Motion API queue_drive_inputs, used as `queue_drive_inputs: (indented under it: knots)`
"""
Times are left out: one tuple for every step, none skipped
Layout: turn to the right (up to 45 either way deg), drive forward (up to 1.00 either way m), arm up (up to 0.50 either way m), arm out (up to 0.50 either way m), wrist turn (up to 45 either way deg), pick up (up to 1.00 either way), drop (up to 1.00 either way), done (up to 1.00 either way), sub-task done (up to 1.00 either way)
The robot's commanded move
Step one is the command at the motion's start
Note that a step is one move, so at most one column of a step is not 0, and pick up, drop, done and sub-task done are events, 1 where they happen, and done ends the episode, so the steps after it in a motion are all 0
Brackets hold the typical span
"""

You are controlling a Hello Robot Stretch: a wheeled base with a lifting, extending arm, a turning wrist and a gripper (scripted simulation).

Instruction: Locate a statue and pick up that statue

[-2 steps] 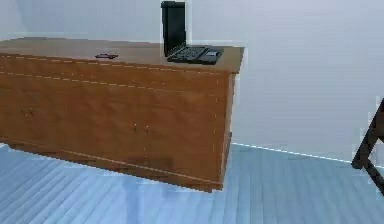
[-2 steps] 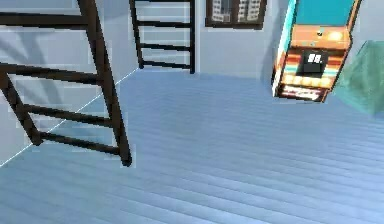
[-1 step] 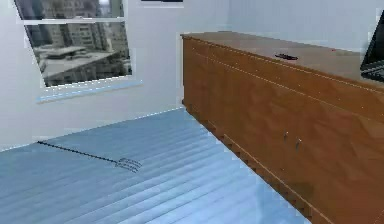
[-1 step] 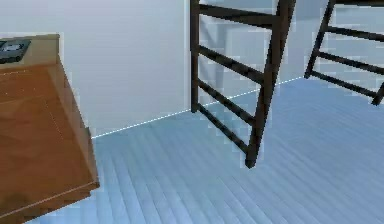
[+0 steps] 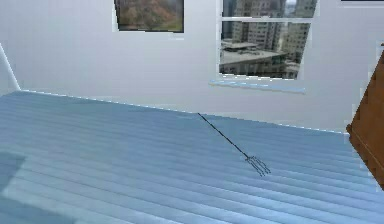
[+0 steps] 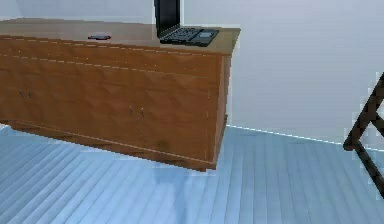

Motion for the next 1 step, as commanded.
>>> queue_drive_inputs:
  knots:
    - [-3.0, 0.00, 0.00, 0.00, 0.0, 0.00, 0.00, 0.00, 0.00]
